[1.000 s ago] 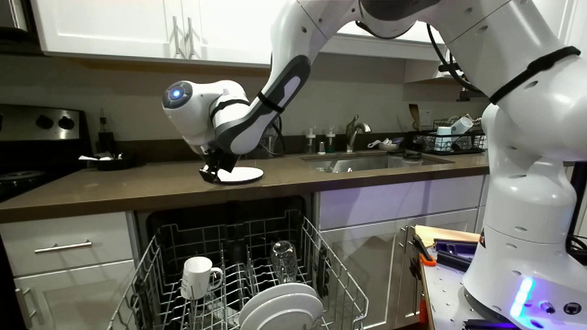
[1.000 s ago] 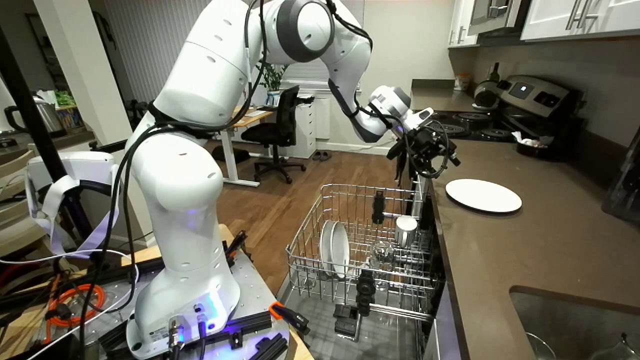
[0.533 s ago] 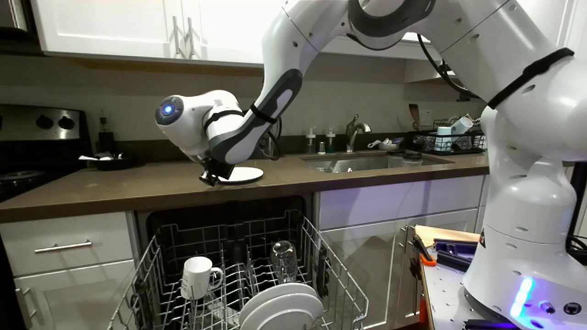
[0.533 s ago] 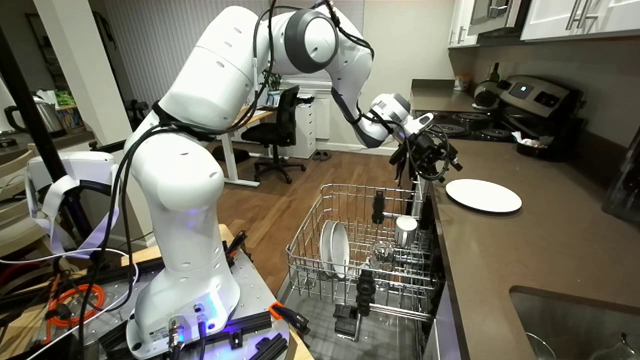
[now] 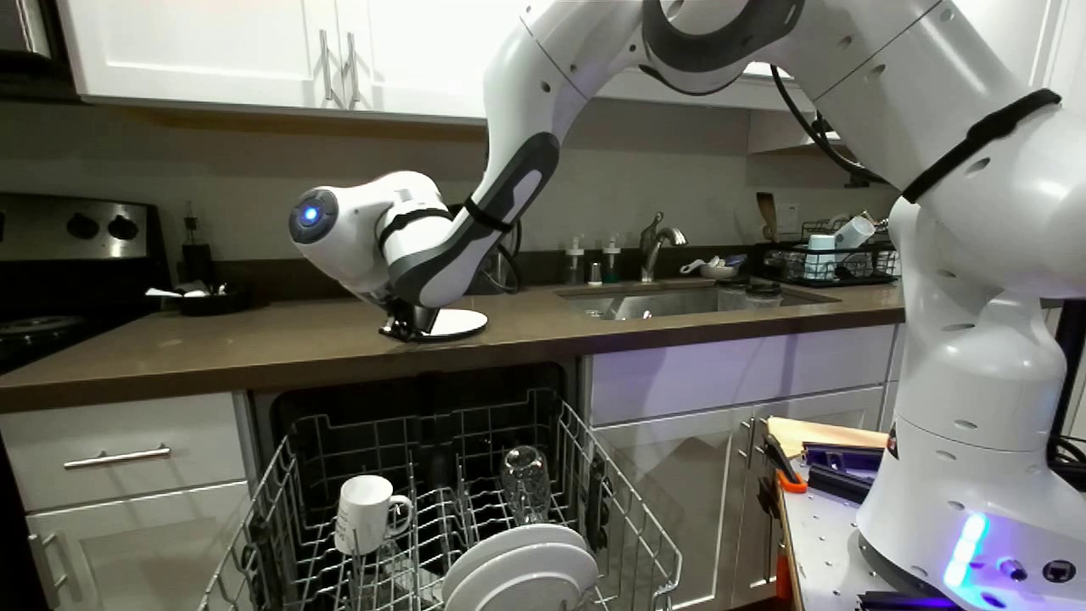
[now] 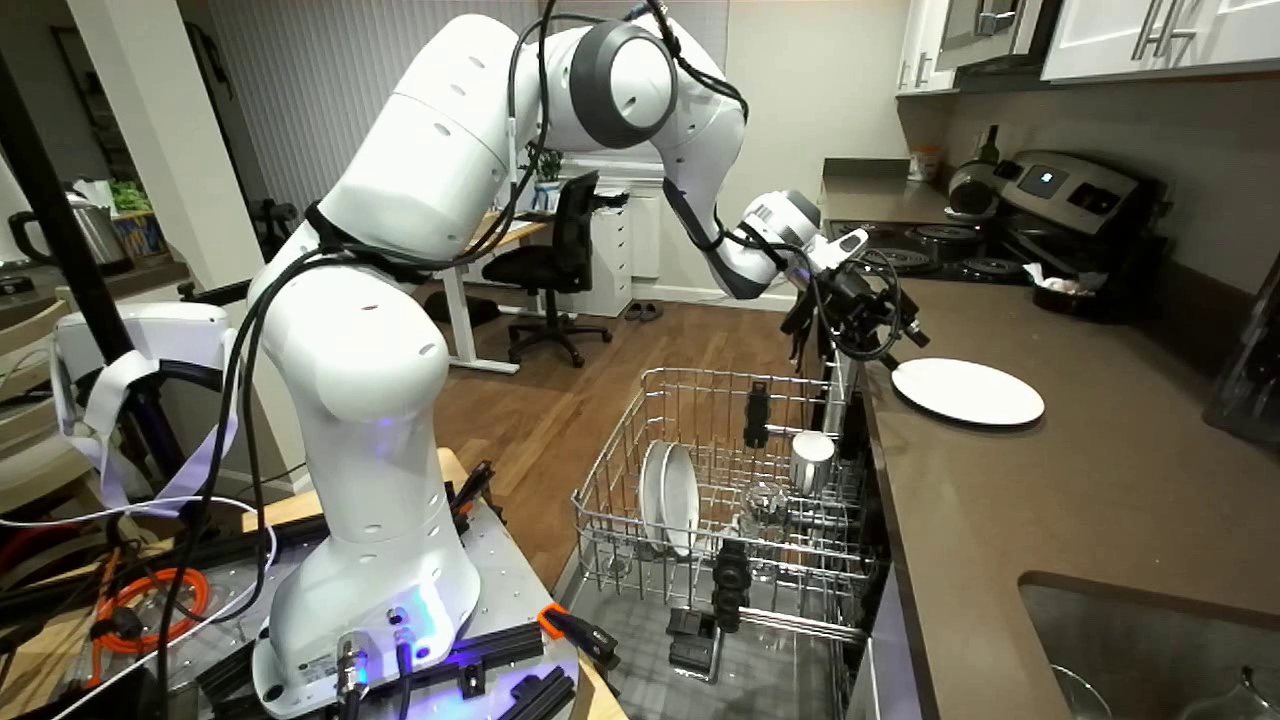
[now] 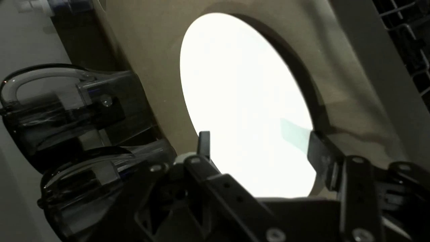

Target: Put the plate in the dishwasher

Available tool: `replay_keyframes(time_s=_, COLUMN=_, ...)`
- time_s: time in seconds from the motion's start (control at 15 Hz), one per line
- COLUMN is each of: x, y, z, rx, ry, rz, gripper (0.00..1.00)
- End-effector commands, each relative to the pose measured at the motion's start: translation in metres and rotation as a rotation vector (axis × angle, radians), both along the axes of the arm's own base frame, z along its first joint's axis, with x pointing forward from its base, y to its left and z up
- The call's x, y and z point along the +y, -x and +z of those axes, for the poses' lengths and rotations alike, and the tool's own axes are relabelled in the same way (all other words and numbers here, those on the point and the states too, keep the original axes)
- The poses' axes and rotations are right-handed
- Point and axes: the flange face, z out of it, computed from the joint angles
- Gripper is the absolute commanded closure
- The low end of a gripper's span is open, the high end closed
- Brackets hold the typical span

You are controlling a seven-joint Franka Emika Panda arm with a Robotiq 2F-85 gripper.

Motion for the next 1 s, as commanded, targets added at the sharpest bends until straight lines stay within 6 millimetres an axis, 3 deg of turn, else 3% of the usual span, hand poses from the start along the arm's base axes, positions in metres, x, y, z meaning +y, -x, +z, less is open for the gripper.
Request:
replay_keyframes(time_s=0.0, x=-0.001, y=-0.002, z=-0.003, rx=0.004, ry=0.024, rz=-0.006, gripper=0.01)
replay_keyframes(time_s=0.27, x=0.000, y=-0.001, z=-0.007, rx=0.018, ry=0.015, rz=-0.003, gripper=0.02)
replay_keyframes(time_s=0.53, x=-0.005, y=-0.001, z=-0.017, rx=0.054, ry=0.014, rz=0.000, gripper=0.27)
replay_keyframes(time_s=0.6, x=-0.007, y=-0.001, z=-0.019, rx=0.065, ry=0.008, rz=0.000, gripper=0.29)
replay_keyframes(time_s=0.93, x=-0.016, y=-0.005, z=-0.017, rx=0.139, ry=-0.052, rz=0.039, gripper=0.21)
